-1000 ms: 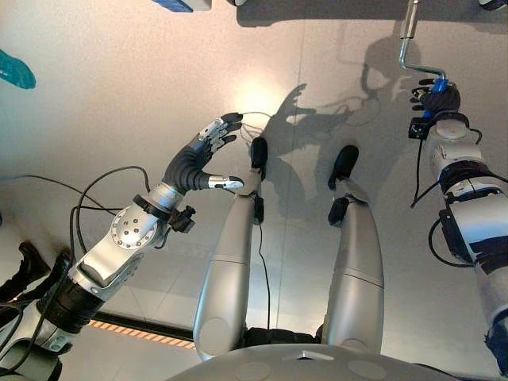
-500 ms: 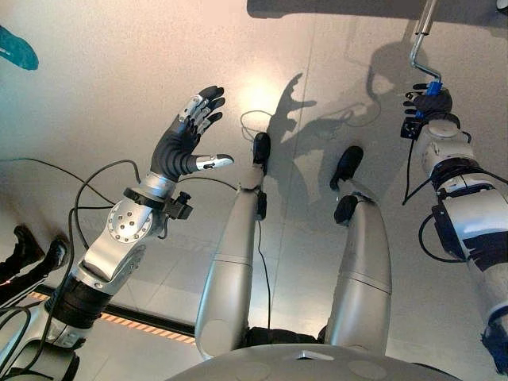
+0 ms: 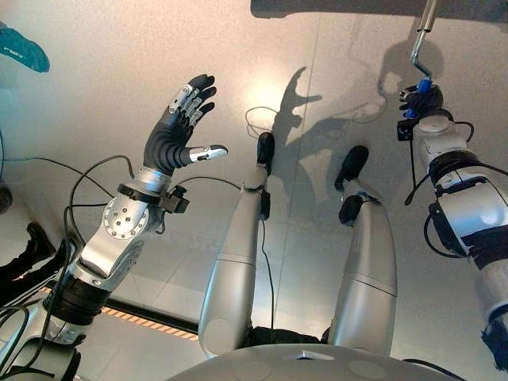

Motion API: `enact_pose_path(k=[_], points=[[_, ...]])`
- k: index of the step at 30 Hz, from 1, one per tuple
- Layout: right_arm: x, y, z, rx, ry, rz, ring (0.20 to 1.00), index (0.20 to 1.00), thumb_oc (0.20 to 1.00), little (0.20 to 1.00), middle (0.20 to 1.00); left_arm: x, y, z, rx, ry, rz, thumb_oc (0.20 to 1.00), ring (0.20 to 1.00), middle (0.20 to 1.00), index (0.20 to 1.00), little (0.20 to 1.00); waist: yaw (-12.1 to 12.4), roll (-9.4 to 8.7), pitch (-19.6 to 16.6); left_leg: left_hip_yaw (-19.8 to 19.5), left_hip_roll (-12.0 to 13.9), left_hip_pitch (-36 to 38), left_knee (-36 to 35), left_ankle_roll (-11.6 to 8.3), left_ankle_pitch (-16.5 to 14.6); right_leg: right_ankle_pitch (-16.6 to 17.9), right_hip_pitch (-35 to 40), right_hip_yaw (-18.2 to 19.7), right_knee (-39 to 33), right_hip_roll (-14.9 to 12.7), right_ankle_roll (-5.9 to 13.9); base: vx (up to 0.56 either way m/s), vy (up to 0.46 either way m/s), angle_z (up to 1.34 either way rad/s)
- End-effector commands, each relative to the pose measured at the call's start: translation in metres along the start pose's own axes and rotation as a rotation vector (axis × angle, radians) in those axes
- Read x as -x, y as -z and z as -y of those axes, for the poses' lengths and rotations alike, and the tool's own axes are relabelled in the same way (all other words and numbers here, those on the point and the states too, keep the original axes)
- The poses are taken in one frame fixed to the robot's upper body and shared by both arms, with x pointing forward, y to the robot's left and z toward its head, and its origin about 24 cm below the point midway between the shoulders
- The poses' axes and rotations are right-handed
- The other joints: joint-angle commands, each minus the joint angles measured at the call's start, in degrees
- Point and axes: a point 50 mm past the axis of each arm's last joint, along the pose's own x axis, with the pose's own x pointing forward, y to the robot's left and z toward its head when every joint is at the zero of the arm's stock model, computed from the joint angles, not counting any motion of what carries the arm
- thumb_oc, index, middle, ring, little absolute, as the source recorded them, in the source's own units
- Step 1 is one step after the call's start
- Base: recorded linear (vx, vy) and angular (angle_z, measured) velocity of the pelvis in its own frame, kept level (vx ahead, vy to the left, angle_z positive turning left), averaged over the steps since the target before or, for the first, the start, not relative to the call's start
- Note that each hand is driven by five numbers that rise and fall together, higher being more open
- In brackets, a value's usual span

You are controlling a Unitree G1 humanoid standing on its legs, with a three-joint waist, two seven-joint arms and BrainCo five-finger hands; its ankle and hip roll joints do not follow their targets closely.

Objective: Raise the hospital bed

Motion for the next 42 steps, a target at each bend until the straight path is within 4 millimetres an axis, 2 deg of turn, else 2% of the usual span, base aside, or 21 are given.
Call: enact_pose_path(k=[1,6,11,20,23,25,26,28,31,35,36,37,39,42], points=[[0.063,-0.069,-0.152,0.147,-0.499,0.377,0.2,0.2,0.2,0.2,0.2,0.001,-0.024,0.011,0.084,0.0,0.153,1.0,1.0,1.0,1.0,1.0,1.7,6.13,-1.1,-1.0,-3.2,-2.0,0.4,2.76,-2.4,1.2,0.2,2.6,-2.1,-0.7,5.57,0.0,0.0,0.0],[0.079,-0.083,-0.171,0.142,-0.559,0.434,0.2,0.2,0.2,0.2,0.2,0.001,-0.026,0.01,0.092,0.0,0.164,1.0,1.0,1.0,1.0,1.0,2.1,6.51,-1.1,-1.2,-3.5,-1.8,0.3,2.77,-2.2,1.2,0.4,2.8,-2.2,-1.1,5.65,0.0,0.0,0.0],[0.067,-0.079,-0.159,0.131,-0.482,0.387,0.2,0.2,0.2,0.2,0.2,-0.001,-0.026,0.009,0.098,-0.014,0.171,1.0,1.0,1.0,1.0,1.0,2.0,6.69,-1.1,-0.6,-3.6,-1.5,0.0,2.71,-2.1,1.4,0.5,3.1,-2.3,-1.1,5.72,0.0,0.032,0.06],[0.07,-0.068,-0.166,0.186,-0.494,0.369,0.2,0.2,0.2,0.2,0.2,0.0,-0.026,0.013,0.098,0.011,0.154,1.0,1.0,1.0,1.0,1.0,1.2,6.38,-1.1,-0.1,-3.4,-1.4,0.1,2.87,-2.4,2.0,0.7,3.6,-3.1,-0.8,5.8,0.0,0.015,0.0],[0.081,-0.082,-0.174,0.108,-0.543,0.434,0.2,0.2,0.2,0.2,0.2,0.002,-0.025,0.013,0.099,0.017,0.146,1.0,1.0,1.0,1.0,1.0,0.7,5.89,-1.1,0.0,-3.3,-1.4,0.3,2.92,-2.5,2.1,0.7,3.8,-3.2,-0.7,5.76,0.0,0.0,0.0],[0.095,-0.101,-0.176,-0.04,-0.596,0.518,0.2,0.2,0.2,0.2,0.2,0.005,-0.024,0.012,0.101,0.013,0.14,1.0,1.0,1.0,1.0,1.0,0.2,5.31,-1.1,0.2,-2.9,-1.3,0.2,2.9,-2.5,2.2,0.7,4.0,-3.4,-0.5,5.67,0.0,0.0,0.0],[0.099,-0.104,-0.175,-0.102,-0.621,0.542,0.2,0.2,0.2,0.2,0.2,0.006,-0.023,0.012,0.1,0.013,0.136,1.0,1.0,1.0,1.0,1.0,-0.1,4.87,-1.1,0.4,-2.8,-1.1,0.1,2.89,-2.5,2.2,0.6,4.1,-3.5,-0.4,5.63,0.0,0.0,0.0],[0.117,-0.118,-0.169,-0.221,-0.682,0.659,0.2,0.2,0.2,0.2,0.2,0.008,-0.02,0.012,0.097,0.013,0.116,1.0,1.0,1.0,1.0,1.0,-0.8,3.87,-1.1,0.7,-2.5,-1.3,0.0,2.86,-2.5,2.5,0.4,4.2,-3.7,-0.2,5.57,0.01,-0.01,-0.02],[0.136,-0.125,-0.144,-0.372,-0.749,0.804,0.2,0.2,0.2,0.2,0.2,0.012,-0.016,0.012,0.089,0.03,0.093,1.0,1.0,1.0,1.0,1.0,-1.9,2.63,-1.1,1.1,-2.0,-1.2,-0.2,2.75,-2.3,2.9,0.5,4.4,-4.4,0.0,5.65,0.01,-0.027,-0.08],[0.157,-0.128,-0.11,-0.477,-0.778,0.971,0.2,0.2,0.2,0.2,0.2,0.017,-0.012,0.014,0.075,0.08,0.059,1.0,1.0,1.0,1.0,1.0,-2.6,2.33,-1.1,1.4,-1.8,-0.6,-0.5,2.77,-2.0,3.3,1.0,4.4,-5.0,0.2,5.97,0.0,-0.033,-0.09],[0.157,-0.127,-0.11,-0.477,-0.777,0.97,0.2,0.2,0.2,0.2,0.2,0.017,-0.012,0.014,0.076,0.08,0.058,1.0,1.0,1.0,1.0,1.0,-2.6,2.35,-1.1,1.4,-1.8,-0.6,-0.5,2.77,-2.0,3.3,1.0,4.4,-5.0,0.2,5.97,-0.01,-0.031,-0.07],[0.166,-0.128,-0.096,-0.512,-0.787,1.032,0.2,0.2,0.2,0.2,0.2,0.021,-0.011,0.014,0.059,0.107,0.036,1.0,1.0,1.0,1.0,1.0,-3.0,2.38,-1.1,1.5,-1.7,-0.2,-0.7,2.74,-1.9,3.5,1.3,4.5,-5.4,0.3,6.1,-0.01,-0.016,-0.04],[0.175,-0.13,-0.082,-0.527,-0.78,1.099,0.2,0.2,0.2,0.2,0.2,0.024,-0.01,0.014,0.046,0.128,0.021,1.0,1.0,1.0,1.0,1.0,-3.4,2.38,-1.1,1.8,-1.4,0.9,-1.4,2.65,-1.7,3.8,1.9,4.6,-6.1,0.5,6.27,0.0,0.0,0.0],[0.179,-0.13,-0.07,-0.562,-0.766,1.13,0.2,0.2,0.2,0.2,0.2,0.027,-0.009,0.014,0.038,0.148,0.005,1.0,1.0,1.0,1.0,1.0,-3.7,2.22,-1.1,2.4,-0.9,2.2,-2.2,2.57,-1.6,4.2,2.7,5.0,-6.9,0.9,6.38,-0.01,-0.022,-0.05]])
